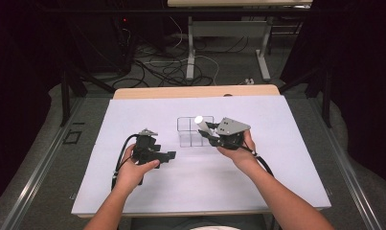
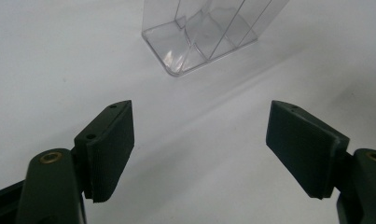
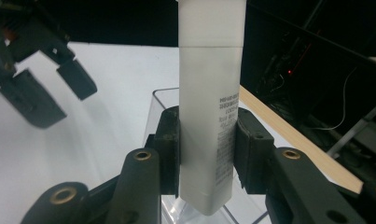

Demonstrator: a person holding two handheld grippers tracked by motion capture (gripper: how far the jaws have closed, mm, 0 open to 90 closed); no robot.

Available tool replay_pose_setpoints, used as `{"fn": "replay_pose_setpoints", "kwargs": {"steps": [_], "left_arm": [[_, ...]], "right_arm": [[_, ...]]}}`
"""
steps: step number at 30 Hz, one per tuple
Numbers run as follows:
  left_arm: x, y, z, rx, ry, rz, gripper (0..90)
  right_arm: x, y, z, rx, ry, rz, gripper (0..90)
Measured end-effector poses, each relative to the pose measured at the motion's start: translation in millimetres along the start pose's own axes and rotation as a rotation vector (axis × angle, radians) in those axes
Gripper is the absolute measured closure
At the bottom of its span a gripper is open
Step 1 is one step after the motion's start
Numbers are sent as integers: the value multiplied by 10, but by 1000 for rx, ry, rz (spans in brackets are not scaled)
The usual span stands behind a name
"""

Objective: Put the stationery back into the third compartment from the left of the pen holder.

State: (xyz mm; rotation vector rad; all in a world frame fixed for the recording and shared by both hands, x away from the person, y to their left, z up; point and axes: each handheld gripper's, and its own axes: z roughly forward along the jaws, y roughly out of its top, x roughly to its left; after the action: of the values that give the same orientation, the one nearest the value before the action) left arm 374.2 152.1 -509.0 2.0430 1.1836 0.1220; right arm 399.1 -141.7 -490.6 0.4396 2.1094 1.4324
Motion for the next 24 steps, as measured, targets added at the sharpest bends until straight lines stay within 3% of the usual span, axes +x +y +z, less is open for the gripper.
{"fn": "replay_pose_setpoints", "kwargs": {"steps": [4,7,13,16,24], "left_arm": [[2,-1,1,-14,9,12,189],[-3,1,-1,-23,16,12,162],[5,-6,3,-35,48,33,148],[19,-16,11,-41,64,51,115],[41,-47,27,-59,113,83,84]], "right_arm": [[-63,-47,52,-24,-4,83,658],[-94,-67,79,-41,-17,111,658],[-124,-104,128,-58,-46,130,658],[-145,-123,158,-64,-55,114,658],[-152,-208,246,-45,-65,142,658]]}}
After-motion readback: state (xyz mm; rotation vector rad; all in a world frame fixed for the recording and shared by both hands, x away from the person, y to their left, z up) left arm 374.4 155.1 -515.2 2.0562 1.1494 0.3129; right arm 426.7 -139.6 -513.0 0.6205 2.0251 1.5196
